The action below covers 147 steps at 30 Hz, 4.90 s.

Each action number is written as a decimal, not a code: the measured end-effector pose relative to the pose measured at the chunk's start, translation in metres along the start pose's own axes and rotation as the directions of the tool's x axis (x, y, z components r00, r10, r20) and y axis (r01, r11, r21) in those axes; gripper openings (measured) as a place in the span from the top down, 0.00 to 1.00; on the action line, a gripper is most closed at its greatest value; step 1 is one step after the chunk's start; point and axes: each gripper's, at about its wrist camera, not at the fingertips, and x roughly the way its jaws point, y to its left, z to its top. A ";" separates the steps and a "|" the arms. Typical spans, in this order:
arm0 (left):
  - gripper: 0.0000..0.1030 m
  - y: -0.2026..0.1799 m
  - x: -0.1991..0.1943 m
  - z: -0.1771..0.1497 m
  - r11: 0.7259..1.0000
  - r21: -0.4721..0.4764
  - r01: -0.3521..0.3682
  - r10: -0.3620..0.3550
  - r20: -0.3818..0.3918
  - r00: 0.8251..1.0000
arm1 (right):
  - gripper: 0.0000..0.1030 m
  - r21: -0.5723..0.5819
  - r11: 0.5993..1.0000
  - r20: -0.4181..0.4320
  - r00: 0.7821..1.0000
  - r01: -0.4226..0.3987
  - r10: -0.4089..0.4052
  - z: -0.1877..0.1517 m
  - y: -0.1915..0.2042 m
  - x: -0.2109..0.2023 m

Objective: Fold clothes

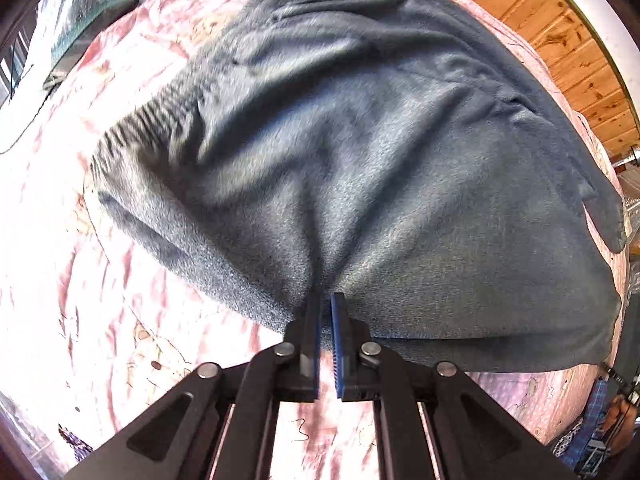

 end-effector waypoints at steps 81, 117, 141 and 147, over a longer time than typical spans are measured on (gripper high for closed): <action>0.80 -0.053 0.095 0.203 0.702 -0.633 0.327 -0.425 -0.003 0.905 | 0.66 0.291 0.931 0.189 0.968 -0.219 0.168 0.146 -0.027 0.035; 0.94 -0.058 0.038 0.276 0.880 -0.354 0.316 -0.334 0.011 0.942 | 0.90 0.042 0.979 0.353 0.920 -0.199 0.172 0.204 -0.018 -0.071; 0.94 0.010 0.018 0.017 0.879 -0.365 0.306 -0.323 0.016 0.946 | 0.55 0.598 0.581 0.372 0.833 -0.552 0.409 -0.023 -0.093 -0.014; 0.94 0.008 0.012 0.023 0.886 -0.349 0.304 -0.316 0.023 0.948 | 0.70 0.605 0.674 0.300 0.905 -0.424 0.301 -0.003 -0.090 0.010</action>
